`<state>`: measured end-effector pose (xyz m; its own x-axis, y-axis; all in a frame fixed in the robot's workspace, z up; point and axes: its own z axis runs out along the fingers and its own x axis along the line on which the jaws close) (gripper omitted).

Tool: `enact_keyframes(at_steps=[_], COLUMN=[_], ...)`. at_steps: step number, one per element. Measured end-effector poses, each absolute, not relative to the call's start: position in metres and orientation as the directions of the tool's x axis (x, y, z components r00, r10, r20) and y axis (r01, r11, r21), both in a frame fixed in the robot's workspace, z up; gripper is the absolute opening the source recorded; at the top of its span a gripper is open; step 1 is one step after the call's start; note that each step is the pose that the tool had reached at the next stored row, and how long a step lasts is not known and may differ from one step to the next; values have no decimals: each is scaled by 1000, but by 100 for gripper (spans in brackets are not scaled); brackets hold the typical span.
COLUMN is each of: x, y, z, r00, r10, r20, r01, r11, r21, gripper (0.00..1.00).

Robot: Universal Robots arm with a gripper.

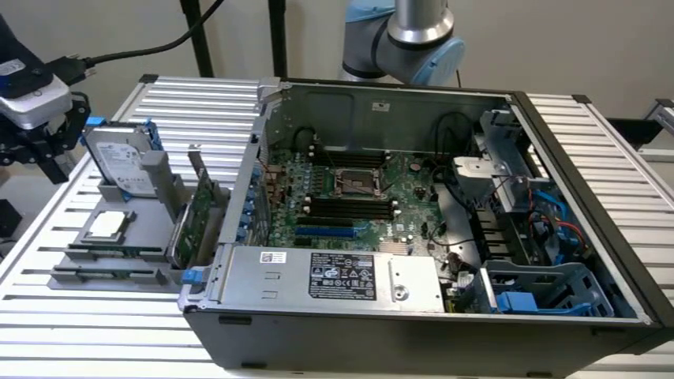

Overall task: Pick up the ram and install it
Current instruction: 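Pick up the ram and move it above insertion slot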

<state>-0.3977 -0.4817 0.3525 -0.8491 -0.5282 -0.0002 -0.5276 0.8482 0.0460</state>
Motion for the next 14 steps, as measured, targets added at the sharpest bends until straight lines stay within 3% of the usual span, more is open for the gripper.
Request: enact_keyframes(at_steps=[14], x=[-398], y=[-482], z=[349], r00=[-689], r10=[-725], r20=[0], r01=[-724], r11=[688], r21=[46], gripper=[0])
